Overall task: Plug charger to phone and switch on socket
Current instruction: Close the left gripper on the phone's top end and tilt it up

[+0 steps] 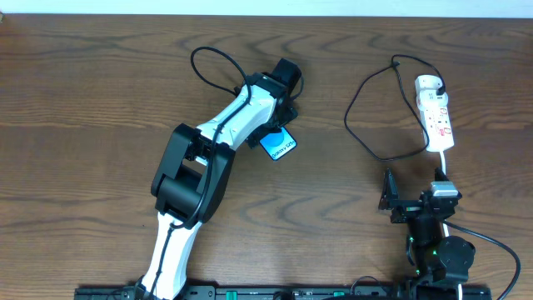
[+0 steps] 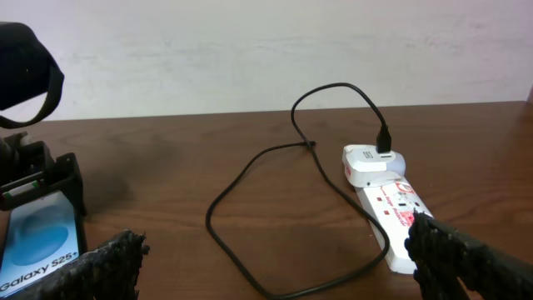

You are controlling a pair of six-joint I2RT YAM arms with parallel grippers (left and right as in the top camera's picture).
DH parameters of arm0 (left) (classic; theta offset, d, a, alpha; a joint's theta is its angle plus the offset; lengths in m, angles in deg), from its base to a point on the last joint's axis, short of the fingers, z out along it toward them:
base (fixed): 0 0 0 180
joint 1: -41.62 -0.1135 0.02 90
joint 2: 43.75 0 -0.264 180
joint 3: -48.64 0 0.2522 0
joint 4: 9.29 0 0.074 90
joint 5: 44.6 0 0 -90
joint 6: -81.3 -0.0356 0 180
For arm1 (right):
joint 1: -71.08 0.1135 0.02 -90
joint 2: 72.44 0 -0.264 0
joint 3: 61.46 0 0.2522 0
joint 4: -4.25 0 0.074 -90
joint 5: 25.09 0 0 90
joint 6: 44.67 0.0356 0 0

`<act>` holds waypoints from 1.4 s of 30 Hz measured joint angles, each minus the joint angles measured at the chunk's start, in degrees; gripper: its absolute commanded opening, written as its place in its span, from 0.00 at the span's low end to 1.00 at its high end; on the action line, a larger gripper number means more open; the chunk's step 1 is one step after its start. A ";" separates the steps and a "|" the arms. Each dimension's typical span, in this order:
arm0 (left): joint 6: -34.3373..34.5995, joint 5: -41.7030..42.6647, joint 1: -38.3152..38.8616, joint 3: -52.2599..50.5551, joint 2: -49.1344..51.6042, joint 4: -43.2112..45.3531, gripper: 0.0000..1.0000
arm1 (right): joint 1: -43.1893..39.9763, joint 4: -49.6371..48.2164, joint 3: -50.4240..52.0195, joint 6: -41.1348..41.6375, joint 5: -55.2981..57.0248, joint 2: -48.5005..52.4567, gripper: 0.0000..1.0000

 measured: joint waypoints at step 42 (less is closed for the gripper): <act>-16.81 5.25 -3.98 0.66 0.35 -11.41 0.93 | 0.00 0.00 0.00 0.00 0.00 0.02 0.99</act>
